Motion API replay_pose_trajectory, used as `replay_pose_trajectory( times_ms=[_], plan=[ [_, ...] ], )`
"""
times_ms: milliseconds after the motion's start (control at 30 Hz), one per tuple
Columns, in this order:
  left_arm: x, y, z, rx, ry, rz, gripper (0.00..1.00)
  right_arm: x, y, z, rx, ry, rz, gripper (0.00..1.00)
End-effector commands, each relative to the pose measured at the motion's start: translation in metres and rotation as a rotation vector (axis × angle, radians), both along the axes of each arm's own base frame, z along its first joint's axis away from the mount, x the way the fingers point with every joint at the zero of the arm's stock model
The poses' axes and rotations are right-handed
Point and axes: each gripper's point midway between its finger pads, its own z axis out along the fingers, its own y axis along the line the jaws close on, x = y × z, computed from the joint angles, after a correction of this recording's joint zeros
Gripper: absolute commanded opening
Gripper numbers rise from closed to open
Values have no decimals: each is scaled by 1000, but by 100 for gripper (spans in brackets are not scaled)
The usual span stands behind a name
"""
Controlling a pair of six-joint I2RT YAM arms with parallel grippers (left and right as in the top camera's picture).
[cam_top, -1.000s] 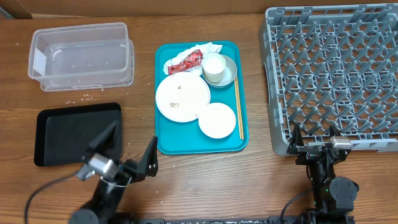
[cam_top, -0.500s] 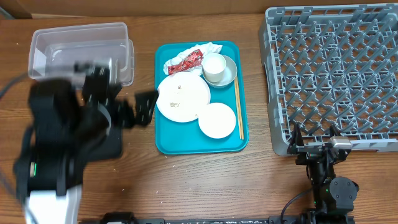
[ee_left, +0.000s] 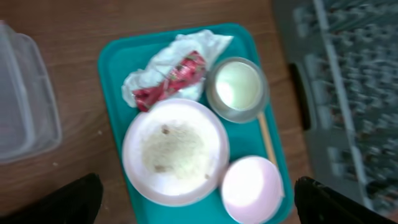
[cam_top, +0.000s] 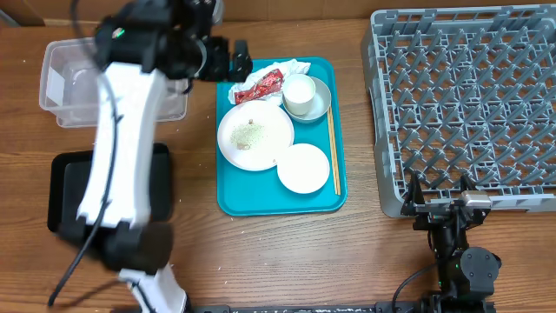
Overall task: Sort waste into correct bins and load items into the dishwasher
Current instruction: 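Move the left gripper over the red wrapper on the teal tray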
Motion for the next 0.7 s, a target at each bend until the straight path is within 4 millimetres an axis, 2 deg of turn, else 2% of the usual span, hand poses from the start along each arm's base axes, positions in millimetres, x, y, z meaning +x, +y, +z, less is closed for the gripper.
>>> replay_pose_trajectory(
  times_ms=[0,167,267,400,500,667],
  plan=[
    [37,11,-19,156,-45,62,100,0,0,-1,6,-7,0,100],
    [78,-3,-64,155,-51,53,100,0,0,-1,6,-7,0,100],
    [87,-7,-99,136,19,73,100,0,0,-1,6,-7,0,100],
    [87,-20,-144,103,116,17,100,0,0,-1,6,-7,0,100],
    [90,-30,-147,71,104,-34,100,0,0,-1,6,-7,0,100],
    [106,-34,-116,44,-13,-39,100,0,0,-1,6,-7,0,100]
  ],
)
